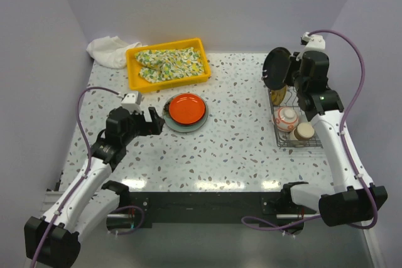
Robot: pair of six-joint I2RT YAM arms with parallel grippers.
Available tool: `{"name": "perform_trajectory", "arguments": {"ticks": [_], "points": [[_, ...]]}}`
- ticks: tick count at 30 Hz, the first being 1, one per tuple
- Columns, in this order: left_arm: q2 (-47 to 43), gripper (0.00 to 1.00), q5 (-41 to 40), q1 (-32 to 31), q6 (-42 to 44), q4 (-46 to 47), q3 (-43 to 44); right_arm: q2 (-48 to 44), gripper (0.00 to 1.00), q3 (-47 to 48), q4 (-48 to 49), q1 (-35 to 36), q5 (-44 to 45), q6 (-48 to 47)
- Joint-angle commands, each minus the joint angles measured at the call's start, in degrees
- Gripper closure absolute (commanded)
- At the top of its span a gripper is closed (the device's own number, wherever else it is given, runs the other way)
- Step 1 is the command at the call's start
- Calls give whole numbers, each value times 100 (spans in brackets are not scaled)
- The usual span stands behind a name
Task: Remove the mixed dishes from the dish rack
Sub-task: Pick up the plate from the dish rack, then place the plate at the center of the board.
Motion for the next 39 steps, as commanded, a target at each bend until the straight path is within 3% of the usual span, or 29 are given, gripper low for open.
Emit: {"name": "perform_trajectory", "arguments": {"ticks": [1,5,13,23,34,39], "points": [[399,0,314,-246,-157,711,573,-210,100,-552,494,187,-1114,1019],[899,0,235,-554,-254,957,863,-298,100,-1063,1046,310,-2114,1758],[1683,1,-20,-1196,-753,1537,1294,-246,100,-2232,2427,872,-3118,3163],[2246,5,156,-1302,-1115,1906,1575,61,100,-2830,3623,1655,-3313,3833],[2448,25,270,-1302,-1888,2363,1251,334,100,-2831,4107,1901,-3550,4079],[2571,40,525,-1311,-2204,2680,1075,387,100,-2883,4247,2015,-3559,4202]]}}
